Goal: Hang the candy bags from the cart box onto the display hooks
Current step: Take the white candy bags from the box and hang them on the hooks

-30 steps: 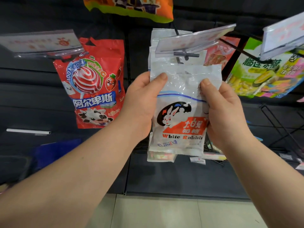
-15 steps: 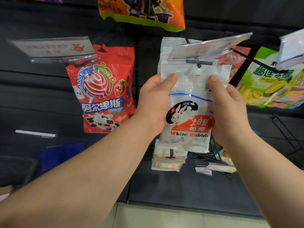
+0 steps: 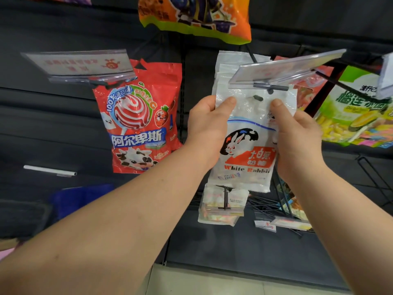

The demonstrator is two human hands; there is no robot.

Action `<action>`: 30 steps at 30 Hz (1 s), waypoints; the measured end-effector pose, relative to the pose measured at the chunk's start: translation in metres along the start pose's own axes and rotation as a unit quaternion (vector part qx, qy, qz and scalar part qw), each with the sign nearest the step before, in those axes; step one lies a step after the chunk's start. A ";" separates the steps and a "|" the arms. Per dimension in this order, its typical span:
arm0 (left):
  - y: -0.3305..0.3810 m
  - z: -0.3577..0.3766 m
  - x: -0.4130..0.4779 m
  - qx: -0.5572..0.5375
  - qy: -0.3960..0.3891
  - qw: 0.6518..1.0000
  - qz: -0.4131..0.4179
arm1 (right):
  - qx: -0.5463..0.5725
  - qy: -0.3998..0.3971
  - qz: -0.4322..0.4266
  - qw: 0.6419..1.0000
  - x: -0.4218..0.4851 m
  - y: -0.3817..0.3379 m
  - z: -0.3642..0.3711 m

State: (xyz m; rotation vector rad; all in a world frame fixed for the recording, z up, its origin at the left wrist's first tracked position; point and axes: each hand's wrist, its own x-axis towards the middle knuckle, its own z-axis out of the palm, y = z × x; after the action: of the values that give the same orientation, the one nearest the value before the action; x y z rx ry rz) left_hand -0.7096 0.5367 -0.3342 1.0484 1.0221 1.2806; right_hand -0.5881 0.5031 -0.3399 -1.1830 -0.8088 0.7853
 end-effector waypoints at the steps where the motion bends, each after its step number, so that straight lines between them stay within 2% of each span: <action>1: -0.001 0.000 0.002 0.021 0.007 1.000 0.010 | -0.020 0.005 -0.011 1.000 0.002 0.001 0.000; 8: -0.015 -0.004 0.015 0.118 0.031 0.985 0.125 | -0.142 0.013 -0.068 0.987 0.007 0.011 -0.007; 13: -0.015 -0.004 0.035 0.144 0.014 0.974 0.174 | -0.166 0.007 -0.044 0.985 0.021 0.008 -0.007; 19: -0.016 0.000 0.055 0.169 0.028 0.976 0.138 | -0.164 0.003 -0.008 0.986 0.040 0.007 -0.001; 24: -0.013 0.002 0.058 0.147 0.026 0.983 0.104 | -0.181 -0.006 0.003 0.983 0.045 0.006 0.001; 28: -0.017 0.000 0.042 0.141 0.024 0.979 0.146 | -0.220 0.004 -0.009 0.975 0.038 0.005 -0.001; 30: -0.021 -0.001 0.032 0.142 0.021 0.977 0.160 | -0.266 0.001 -0.041 0.963 0.032 0.005 -0.003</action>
State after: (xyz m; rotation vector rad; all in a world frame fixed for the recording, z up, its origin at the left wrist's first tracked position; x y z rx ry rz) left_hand -0.7048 0.5689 -0.3546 1.4560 1.1216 1.4456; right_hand -0.5701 0.5304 -0.3410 -1.6108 -1.1015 0.5081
